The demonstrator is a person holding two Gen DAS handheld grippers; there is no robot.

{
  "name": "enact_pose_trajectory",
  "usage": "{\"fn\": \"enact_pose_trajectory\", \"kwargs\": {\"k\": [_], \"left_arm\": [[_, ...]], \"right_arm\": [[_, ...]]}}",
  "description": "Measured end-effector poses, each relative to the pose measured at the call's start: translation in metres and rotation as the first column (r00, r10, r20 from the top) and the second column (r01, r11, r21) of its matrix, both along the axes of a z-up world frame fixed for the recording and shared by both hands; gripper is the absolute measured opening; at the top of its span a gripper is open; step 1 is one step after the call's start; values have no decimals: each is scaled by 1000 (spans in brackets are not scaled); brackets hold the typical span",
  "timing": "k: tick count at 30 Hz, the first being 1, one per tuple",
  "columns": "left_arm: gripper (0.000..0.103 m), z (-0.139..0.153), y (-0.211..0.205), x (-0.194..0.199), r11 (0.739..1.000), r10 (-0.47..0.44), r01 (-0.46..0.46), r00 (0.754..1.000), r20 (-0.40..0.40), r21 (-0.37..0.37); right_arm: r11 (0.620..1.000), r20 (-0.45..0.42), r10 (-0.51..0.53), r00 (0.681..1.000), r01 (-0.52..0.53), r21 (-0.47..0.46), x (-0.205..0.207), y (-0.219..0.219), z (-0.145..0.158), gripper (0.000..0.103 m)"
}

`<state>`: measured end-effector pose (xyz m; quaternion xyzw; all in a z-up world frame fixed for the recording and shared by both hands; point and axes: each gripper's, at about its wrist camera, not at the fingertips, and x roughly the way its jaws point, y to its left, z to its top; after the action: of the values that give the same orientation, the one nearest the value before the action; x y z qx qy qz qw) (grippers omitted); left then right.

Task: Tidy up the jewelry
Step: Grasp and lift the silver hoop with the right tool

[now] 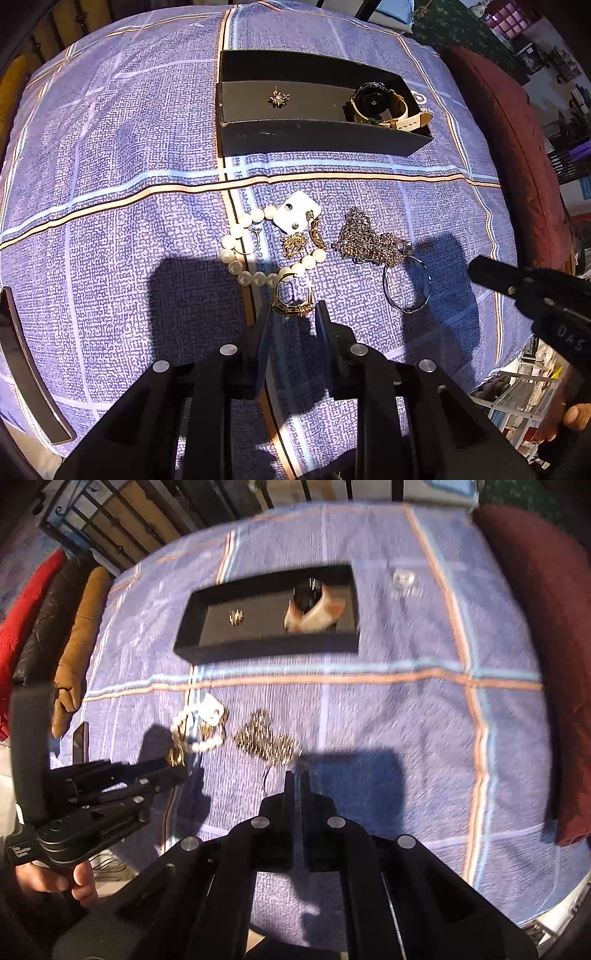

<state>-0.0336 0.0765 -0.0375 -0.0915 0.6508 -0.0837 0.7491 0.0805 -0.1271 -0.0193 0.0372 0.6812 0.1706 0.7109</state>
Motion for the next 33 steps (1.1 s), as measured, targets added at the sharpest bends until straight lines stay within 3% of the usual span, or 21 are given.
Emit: {"fn": "enact_pose_trajectory", "kwargs": {"k": [2, 3, 4, 11, 12, 13, 14, 19, 23, 27, 33], "left_arm": [[23, 3, 0, -1, 1000, 1, -1, 1000, 2, 8], [23, 2, 2, -3, 1000, 4, -4, 1000, 4, 10], [23, 1, 4, -6, 1000, 8, -8, 1000, 4, 13], [23, -5, 17, -16, 999, 39, -38, 999, -13, 21], [23, -5, 18, -18, 999, 39, -39, 999, -15, 21], [23, -4, 18, -20, 999, 39, -38, 999, -16, 21], [23, -3, 18, -20, 999, 38, -38, 999, -14, 19], [23, -2, 14, -21, 999, 32, -32, 999, -4, 10], [23, -1, 8, -13, 1000, 24, -24, 1000, 6, 6], [23, 0, 6, -9, 1000, 16, -16, 1000, 7, 4], [23, 0, 5, -4, 1000, 20, -20, 1000, 8, 11]], "right_arm": [[1000, -39, 9, 999, -9, -7, -1, 11, -19, 32], [999, -53, 21, 998, -23, -34, -2, 17, -29, 72], [999, -53, 33, 998, -35, -40, -3, 22, -34, 87], [977, -62, 146, 987, -154, -147, -2, 57, -65, 85], [971, -44, 166, 985, -171, -168, -3, 59, -63, 77], [972, -34, 170, 985, -174, -161, -3, 58, -60, 60], [976, -32, 158, 987, -161, -146, -2, 54, -55, 53], [997, -30, 63, 998, -64, -44, 3, 27, -33, 52], [1000, 28, 16, 999, -17, 26, 4, 13, 1, 52], [983, 77, -62, 995, 48, 175, 13, -2, 40, 52], [960, 140, -147, 979, 107, 257, 25, -18, 83, 52]]}}
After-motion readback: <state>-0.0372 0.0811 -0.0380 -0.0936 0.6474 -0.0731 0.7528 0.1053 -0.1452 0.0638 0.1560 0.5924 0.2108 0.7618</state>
